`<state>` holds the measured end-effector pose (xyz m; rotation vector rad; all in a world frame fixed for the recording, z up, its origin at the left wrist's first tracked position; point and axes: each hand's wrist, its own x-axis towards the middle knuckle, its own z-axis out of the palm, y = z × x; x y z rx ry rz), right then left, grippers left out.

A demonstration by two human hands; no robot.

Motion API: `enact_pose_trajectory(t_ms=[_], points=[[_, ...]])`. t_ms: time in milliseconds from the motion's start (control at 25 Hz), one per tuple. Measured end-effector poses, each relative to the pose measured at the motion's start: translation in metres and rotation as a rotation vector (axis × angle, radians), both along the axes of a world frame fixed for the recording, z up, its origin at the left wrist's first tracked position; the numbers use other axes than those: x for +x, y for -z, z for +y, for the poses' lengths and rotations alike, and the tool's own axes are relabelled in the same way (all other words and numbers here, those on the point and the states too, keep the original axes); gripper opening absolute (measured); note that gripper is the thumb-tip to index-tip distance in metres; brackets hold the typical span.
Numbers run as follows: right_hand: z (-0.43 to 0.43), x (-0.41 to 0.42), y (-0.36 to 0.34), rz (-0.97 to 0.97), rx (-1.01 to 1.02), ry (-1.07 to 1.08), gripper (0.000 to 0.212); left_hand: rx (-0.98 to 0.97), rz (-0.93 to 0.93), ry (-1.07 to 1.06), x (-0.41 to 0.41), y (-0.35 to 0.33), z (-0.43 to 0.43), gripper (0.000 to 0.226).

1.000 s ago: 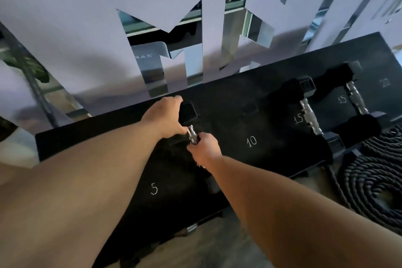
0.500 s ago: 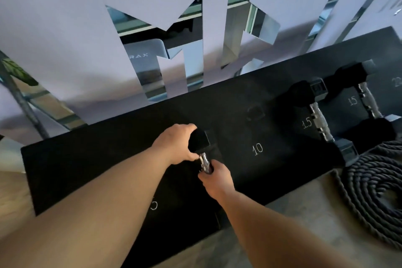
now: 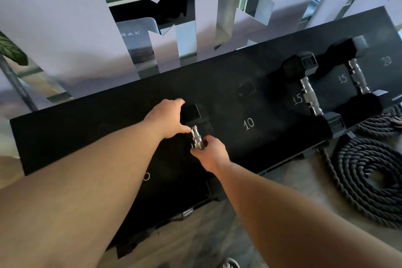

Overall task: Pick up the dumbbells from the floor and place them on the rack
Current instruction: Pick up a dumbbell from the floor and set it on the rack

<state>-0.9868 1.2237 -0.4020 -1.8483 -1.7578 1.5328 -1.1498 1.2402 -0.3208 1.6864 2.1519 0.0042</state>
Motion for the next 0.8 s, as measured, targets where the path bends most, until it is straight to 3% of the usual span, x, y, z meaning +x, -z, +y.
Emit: enact_pose_trajectory(t_ms=[200,440,600,800], points=[[-0.010,0.026,-0.026,-0.160,0.149,-0.152,0.053,-0.055,0.051,0.013,0.001,-0.027,-0.042,0.088],[-0.009,0.045,-0.138,-0.332,0.364,-0.321,0.041,0.090,0.131,0.105,0.012,-0.128,-0.083,0.068],[-0.033,0.085,-0.240,-0.401,0.471,-0.399,0.046,0.124,0.196,0.115,0.019,-0.211,-0.126,0.063],[-0.120,0.162,-0.335,-0.463,0.599,-0.226,0.046,0.185,0.235,0.149,0.059,-0.290,-0.213,0.060]])
